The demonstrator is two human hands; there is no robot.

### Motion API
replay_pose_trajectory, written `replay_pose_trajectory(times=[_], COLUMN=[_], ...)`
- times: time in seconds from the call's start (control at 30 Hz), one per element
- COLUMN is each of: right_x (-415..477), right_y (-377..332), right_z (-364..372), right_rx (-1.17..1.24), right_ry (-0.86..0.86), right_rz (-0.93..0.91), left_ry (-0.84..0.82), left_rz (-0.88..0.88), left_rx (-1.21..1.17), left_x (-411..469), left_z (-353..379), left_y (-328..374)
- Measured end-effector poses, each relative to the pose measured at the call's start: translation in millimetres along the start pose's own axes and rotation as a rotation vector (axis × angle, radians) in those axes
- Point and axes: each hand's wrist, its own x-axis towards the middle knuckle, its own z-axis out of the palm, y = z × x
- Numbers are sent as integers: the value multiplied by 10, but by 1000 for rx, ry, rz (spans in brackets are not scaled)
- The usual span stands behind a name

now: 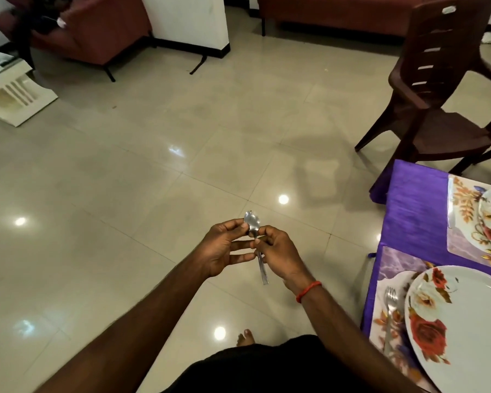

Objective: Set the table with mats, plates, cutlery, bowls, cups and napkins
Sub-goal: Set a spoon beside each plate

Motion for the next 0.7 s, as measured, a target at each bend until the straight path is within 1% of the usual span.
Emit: replay_pose_trajectory(times=[0.13,0.43,0.53,0.7], right_x=[177,707,1049,1742], right_y=[-109,-268,-339,-589], right_z=[100,108,75,-45], right_rx=[-11,-25,-15,70], right_ry=[38,206,234,270], right_rz=[10,0,11,41], left_ry=[-27,-68,-70,-85], left_rz=[9,-12,-16,-25], left_rx=[-8,-44,-54,-28], left_x=[129,681,984,1558], left_z=[-156,-259,-289,-308], left_y=[148,532,736,1196])
